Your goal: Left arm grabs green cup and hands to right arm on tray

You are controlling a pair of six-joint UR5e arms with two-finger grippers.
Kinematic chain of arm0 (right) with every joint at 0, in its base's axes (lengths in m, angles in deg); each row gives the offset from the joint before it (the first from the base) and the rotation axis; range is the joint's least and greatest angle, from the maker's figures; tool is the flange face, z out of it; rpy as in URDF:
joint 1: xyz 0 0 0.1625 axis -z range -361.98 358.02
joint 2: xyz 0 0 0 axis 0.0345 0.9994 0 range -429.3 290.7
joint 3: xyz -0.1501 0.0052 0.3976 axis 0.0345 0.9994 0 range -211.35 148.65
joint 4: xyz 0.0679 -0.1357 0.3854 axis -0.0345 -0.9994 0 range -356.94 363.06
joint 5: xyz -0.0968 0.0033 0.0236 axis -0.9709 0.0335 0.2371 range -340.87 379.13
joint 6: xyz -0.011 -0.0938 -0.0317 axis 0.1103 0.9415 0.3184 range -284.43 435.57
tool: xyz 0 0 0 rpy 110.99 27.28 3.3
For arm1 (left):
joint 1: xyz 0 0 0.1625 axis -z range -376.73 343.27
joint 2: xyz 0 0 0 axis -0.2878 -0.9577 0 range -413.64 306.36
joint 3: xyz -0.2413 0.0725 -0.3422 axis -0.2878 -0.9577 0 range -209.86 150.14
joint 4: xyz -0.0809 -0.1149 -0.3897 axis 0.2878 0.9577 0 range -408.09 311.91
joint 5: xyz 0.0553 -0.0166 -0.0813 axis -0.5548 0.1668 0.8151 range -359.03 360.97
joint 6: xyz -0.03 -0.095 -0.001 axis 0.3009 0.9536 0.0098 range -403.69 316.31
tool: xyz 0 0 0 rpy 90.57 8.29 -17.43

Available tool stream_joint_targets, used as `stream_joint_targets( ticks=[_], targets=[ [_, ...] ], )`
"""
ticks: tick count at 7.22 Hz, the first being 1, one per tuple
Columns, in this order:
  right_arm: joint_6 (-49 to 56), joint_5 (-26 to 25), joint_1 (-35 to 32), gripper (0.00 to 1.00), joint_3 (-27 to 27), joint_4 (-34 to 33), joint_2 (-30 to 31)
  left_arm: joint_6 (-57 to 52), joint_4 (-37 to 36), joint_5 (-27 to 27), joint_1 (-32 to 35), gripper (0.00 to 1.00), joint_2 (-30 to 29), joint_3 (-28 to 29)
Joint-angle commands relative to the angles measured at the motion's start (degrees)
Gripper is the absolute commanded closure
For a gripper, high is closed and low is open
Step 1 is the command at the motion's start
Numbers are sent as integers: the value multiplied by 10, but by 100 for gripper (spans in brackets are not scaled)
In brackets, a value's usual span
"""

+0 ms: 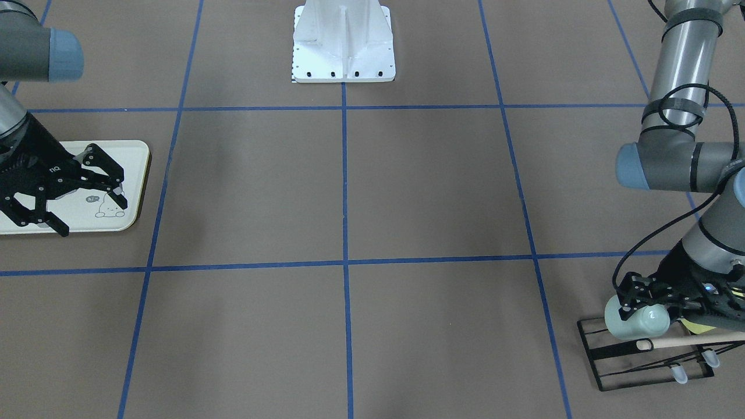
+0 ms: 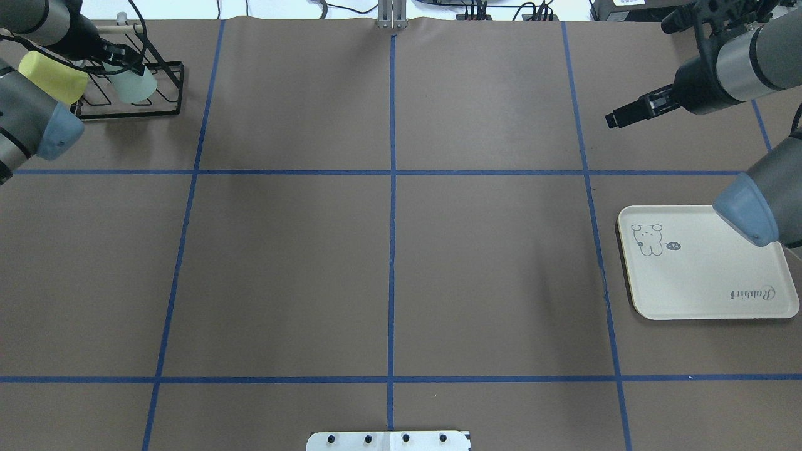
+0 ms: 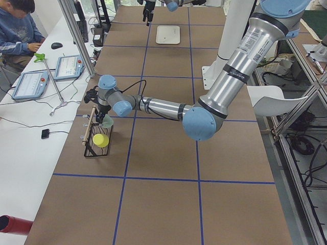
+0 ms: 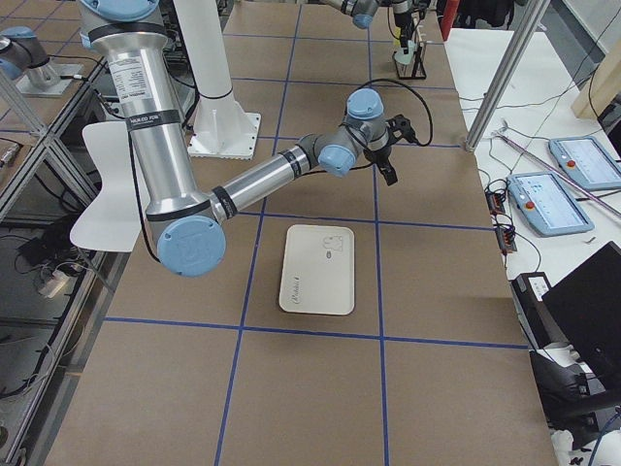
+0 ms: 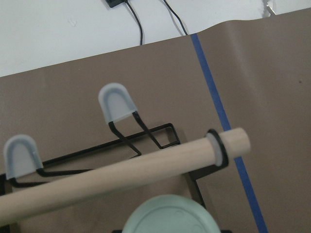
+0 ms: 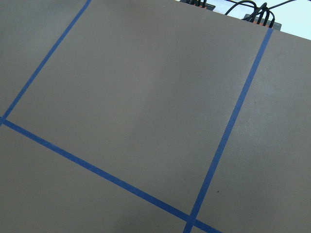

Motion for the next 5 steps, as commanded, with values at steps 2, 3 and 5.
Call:
stream_joint_targets(
  ticks=[2,3,5],
  targets=[
    [-1,0,0,0,-1,0,-2,-12,3,3,19,93,0,-22],
    [-1,0,0,0,0,0,-2,-11,0,4,24,93,8,-52],
    [-1,0,0,0,0,0,-3,-11,0,94,67,99,48,-118]
  ],
)
